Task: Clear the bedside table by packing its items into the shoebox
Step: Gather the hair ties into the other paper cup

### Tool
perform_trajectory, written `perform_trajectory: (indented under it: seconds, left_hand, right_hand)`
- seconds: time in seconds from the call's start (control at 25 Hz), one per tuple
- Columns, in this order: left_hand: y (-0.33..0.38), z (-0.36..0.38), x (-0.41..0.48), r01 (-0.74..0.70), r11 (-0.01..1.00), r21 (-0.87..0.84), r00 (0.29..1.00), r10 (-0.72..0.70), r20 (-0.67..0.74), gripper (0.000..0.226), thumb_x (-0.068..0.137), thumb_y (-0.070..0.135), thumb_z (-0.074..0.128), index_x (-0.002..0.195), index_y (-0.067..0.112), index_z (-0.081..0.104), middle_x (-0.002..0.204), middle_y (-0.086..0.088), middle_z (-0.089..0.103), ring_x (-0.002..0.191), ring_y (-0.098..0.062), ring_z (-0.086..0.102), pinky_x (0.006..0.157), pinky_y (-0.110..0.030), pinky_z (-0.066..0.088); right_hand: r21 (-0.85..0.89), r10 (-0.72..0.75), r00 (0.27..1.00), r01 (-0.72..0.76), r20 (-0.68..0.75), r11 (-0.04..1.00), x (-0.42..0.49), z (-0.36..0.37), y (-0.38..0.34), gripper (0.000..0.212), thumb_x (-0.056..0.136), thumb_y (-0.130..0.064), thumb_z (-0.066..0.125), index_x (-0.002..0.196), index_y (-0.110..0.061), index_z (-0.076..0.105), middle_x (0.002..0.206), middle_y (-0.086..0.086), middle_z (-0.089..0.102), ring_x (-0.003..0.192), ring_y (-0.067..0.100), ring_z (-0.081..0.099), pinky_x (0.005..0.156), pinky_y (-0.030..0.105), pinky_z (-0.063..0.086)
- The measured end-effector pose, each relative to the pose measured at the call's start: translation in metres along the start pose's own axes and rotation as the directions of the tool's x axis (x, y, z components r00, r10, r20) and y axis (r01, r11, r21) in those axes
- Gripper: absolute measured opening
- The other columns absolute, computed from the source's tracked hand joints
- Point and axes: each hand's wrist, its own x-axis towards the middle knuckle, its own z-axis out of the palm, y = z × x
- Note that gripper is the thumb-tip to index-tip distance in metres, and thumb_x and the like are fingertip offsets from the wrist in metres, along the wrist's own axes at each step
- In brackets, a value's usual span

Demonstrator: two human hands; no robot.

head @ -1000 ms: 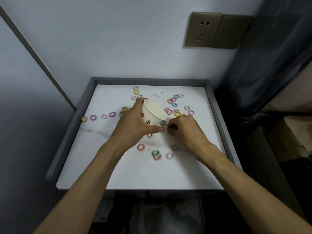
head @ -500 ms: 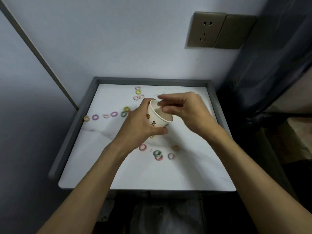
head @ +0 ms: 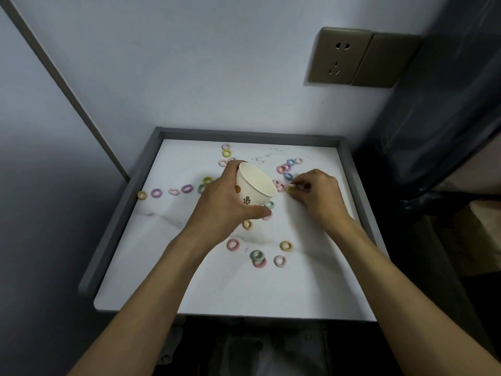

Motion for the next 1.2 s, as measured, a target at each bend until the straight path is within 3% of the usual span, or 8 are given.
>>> perform_trajectory:
  seconds: [0.2,0.4,0.56,0.68,0.8,1.0,1.12,1.2]
  left_hand:
    - [0.0,-0.001,-0.001,-0.003,1.0,0.011,1.0,0.003,0.007,0.076,0.059,0.038,0.091,0.117,0.039,0.042,0.101,0.02,0.057,0.092,0.002,0.052,0.065,-0.022,0.047]
    - [0.0,0.001,-0.002,-0.009,0.999,0.048,1.0,0.007,0.027,0.076,0.061,0.039,0.09,0.116,0.042,0.037,0.098,0.024,0.052,0.091,0.005,0.05,0.061,-0.015,0.044]
    - [0.001,0.003,-0.002,-0.004,0.999,0.044,1.0,0.003,0.022,0.072,0.06,0.039,0.09,0.112,0.043,0.04,0.094,0.023,0.055,0.087,0.011,0.051,0.056,-0.011,0.041]
    - [0.004,0.007,-0.002,-0.01,1.0,-0.001,0.999,0.01,0.032,0.069,0.059,0.037,0.091,0.112,0.039,0.047,0.094,0.014,0.063,0.084,0.005,0.056,0.055,-0.013,0.045]
    - [0.007,0.011,-0.004,-0.022,1.0,-0.008,0.999,0.022,0.042,0.068,0.059,0.033,0.09,0.113,0.04,0.049,0.096,0.015,0.066,0.085,-0.002,0.061,0.065,-0.026,0.054]
    - [0.003,0.003,-0.007,-0.023,0.999,-0.025,0.999,0.024,0.038,0.072,0.058,0.038,0.091,0.114,0.04,0.047,0.099,0.016,0.064,0.086,0.001,0.058,0.067,-0.024,0.051]
    - [-0.002,-0.007,-0.012,-0.034,0.999,0.002,0.999,0.034,0.028,0.078,0.056,0.044,0.089,0.119,0.041,0.044,0.102,0.021,0.058,0.091,0.009,0.053,0.061,-0.009,0.043]
    - [-0.007,-0.014,-0.016,-0.024,1.0,0.02,1.0,0.024,0.01,0.079,0.059,0.04,0.09,0.123,0.038,0.044,0.106,0.019,0.058,0.092,0.003,0.053,0.061,-0.013,0.041]
  right_hand:
    - [0.0,0.006,1.0,-0.006,-0.004,1.0,-0.004,0.0,-0.005,0.008,0.081,-0.009,0.071,0.087,-0.011,0.076,0.086,0.006,0.072,0.075,0.018,0.059,0.069,0.023,0.042]
    - [0.041,0.082,0.997,-0.082,-0.008,0.996,-0.007,-0.013,-0.012,0.014,0.083,-0.005,0.066,0.089,-0.013,0.077,0.086,0.003,0.074,0.07,0.009,0.057,0.068,0.016,0.042]
    - [0.402,0.102,0.993,-0.068,-0.065,0.913,-0.005,-0.046,-0.04,0.009,0.077,-0.011,0.076,0.078,-0.02,0.077,0.069,-0.007,0.072,0.064,0.007,0.068,0.067,0.025,0.055]
    - [0.531,-0.061,0.997,0.023,0.054,0.847,-0.014,-0.054,-0.074,0.015,0.075,-0.006,0.074,0.074,-0.021,0.075,0.066,-0.003,0.071,0.062,0.014,0.068,0.065,0.029,0.056]
    - [0.41,-0.206,0.964,0.12,0.171,0.904,-0.025,-0.048,-0.089,0.02,0.077,-0.006,0.072,0.086,-0.022,0.078,0.076,-0.008,0.073,0.069,0.0,0.066,0.066,0.017,0.051]
    - [0.434,-0.141,0.984,0.079,0.111,0.897,-0.028,-0.057,-0.073,0.024,0.078,-0.005,0.075,0.093,-0.023,0.076,0.082,-0.014,0.072,0.076,-0.006,0.066,0.071,0.012,0.05]
    - [0.197,-0.076,0.979,0.037,0.191,0.98,-0.046,-0.056,-0.056,0.01,0.08,-0.03,0.076,0.088,-0.033,0.071,0.081,-0.019,0.067,0.068,-0.003,0.06,0.061,0.017,0.042]
    - [-0.016,0.026,0.908,-0.021,0.418,1.0,-0.069,-0.047,-0.047,0.034,0.072,-0.053,0.075,0.1,-0.036,0.065,0.093,-0.016,0.062,0.076,0.001,0.056,0.061,0.022,0.039]
